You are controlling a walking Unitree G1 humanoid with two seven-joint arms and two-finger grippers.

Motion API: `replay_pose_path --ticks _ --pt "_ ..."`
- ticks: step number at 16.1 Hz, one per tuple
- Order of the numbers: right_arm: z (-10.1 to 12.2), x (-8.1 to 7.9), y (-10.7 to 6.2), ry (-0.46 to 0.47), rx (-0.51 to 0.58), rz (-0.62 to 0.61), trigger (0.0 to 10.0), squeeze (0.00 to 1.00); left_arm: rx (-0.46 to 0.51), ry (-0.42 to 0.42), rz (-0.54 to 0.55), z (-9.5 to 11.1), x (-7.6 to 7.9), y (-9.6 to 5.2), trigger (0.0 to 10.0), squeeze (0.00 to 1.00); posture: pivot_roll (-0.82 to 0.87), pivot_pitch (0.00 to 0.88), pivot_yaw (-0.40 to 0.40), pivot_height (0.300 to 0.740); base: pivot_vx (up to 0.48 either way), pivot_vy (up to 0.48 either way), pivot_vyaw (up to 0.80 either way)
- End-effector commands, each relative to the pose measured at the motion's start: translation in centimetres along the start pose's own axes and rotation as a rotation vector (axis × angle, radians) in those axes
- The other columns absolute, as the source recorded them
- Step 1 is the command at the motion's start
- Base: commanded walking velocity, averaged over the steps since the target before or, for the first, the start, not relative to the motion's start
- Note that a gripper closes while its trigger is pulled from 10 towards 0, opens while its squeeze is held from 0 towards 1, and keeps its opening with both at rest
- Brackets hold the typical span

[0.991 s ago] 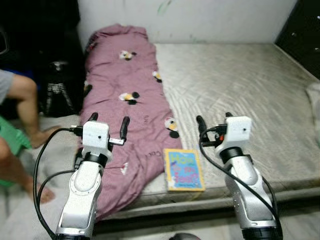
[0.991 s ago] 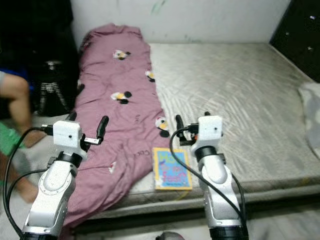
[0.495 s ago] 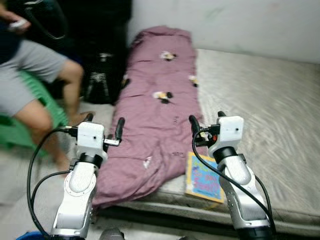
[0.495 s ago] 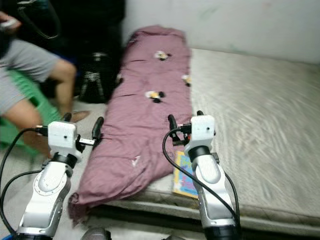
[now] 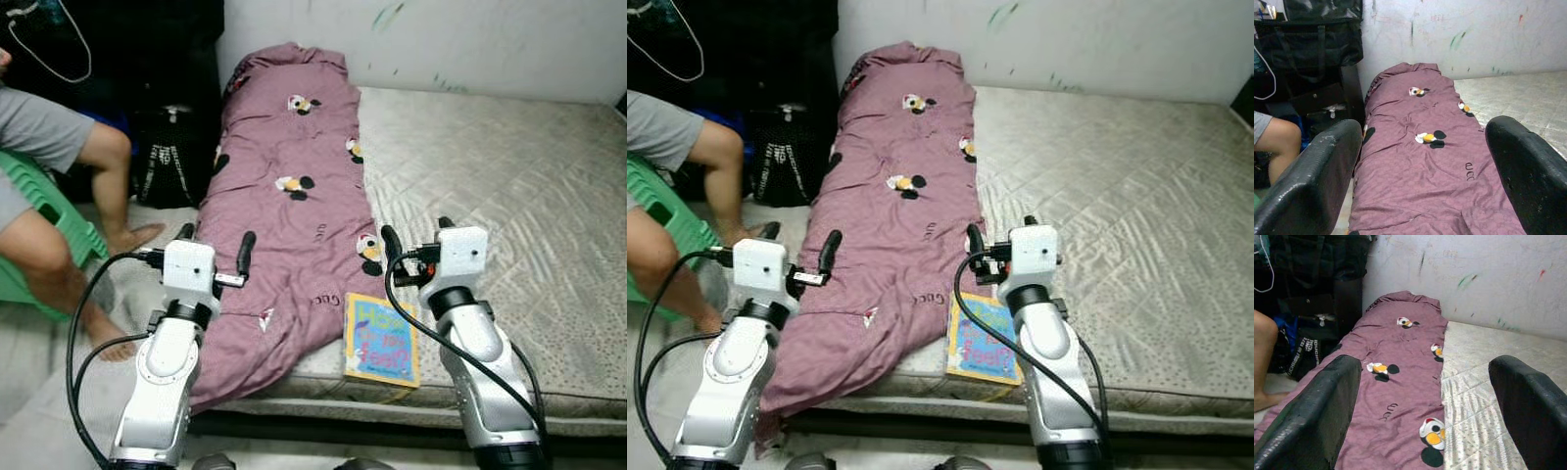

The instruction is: Clean up the room

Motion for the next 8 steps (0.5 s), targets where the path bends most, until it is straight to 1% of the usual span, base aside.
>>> replay_pose_path --ticks 1,8 --pt "0.08 0.08 0.06 -0.002 0.002 -0.002 10.0 0.00 0.006 0.004 -0.010 0.25 0.08 0.01 10.0 0.00 -0.03 0.025 -0.073 0.740 0.000 -0.251 0.00" --pt "0.06 0.06 0.08 0.001 0.002 -0.003 10.0 0.00 0.009 0.002 -0.015 0.30 0.22 0.10 10.0 0.00 -0.03 0.026 -0.073 0.740 0.000 -0.262 0.00"
Point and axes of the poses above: a point about 5 cm out from each wrist's last joint towards the gripper, its own y axis pointing out of the wrist towards the gripper, its own z axis along the axis of the wrist's last joint, x = y × z, the point moved 6 cm from there along y, pointing out of the wrist towards the gripper, and after that the axes turned 4 degrees about y, right-handed, at the moved point
